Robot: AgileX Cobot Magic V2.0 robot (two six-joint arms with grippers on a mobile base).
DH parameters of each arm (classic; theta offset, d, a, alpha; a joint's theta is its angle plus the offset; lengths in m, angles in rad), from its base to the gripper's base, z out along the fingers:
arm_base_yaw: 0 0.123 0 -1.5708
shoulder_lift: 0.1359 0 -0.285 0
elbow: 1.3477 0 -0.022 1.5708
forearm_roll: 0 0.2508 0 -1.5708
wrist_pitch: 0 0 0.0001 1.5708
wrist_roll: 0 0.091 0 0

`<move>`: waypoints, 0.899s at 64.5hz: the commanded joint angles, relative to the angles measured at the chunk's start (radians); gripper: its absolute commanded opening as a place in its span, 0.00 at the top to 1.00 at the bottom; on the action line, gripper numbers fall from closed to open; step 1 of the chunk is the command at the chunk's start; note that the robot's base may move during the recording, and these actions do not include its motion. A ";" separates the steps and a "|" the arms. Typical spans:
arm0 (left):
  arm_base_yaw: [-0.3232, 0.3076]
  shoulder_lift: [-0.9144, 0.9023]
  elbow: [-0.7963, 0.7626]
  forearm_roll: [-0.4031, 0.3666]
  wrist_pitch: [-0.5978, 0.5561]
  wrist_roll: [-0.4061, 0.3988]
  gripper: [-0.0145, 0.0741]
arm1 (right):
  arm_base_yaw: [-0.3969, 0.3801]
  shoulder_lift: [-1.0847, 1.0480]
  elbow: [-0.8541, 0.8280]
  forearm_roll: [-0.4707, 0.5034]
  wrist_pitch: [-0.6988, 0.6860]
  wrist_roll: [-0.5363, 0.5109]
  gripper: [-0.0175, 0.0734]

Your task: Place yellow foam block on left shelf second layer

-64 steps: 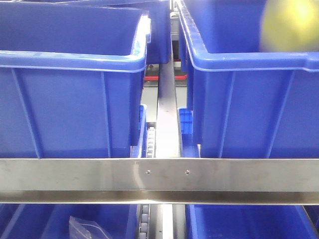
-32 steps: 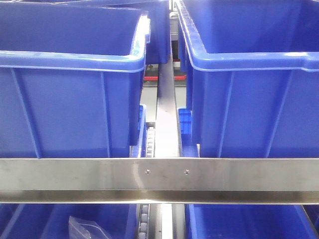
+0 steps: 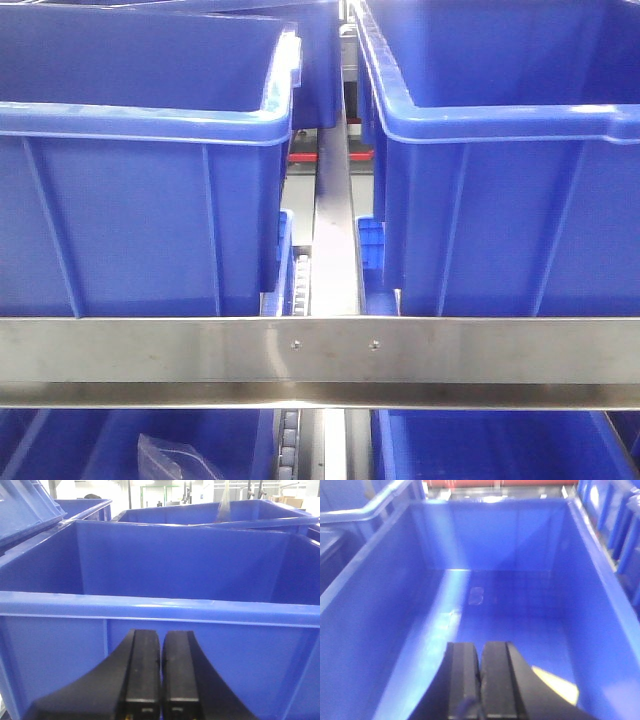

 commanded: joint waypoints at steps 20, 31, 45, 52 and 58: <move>-0.007 -0.018 0.027 -0.006 -0.082 -0.003 0.70 | -0.006 -0.470 0.209 -0.010 -0.028 -0.007 0.75; -0.007 -0.018 0.027 -0.006 -0.082 -0.003 0.70 | -0.006 -0.556 0.229 -0.010 0.003 -0.007 0.75; -0.007 -0.018 0.027 -0.006 -0.082 -0.003 0.70 | -0.006 -0.555 0.233 -0.010 0.003 -0.007 0.75; -0.007 -0.018 0.027 -0.006 -0.082 -0.003 0.70 | -0.006 -0.555 0.233 -0.010 0.003 -0.007 0.75; -0.007 -0.018 0.027 -0.006 -0.082 -0.003 0.70 | -0.006 -0.555 0.233 -0.010 0.003 -0.007 0.75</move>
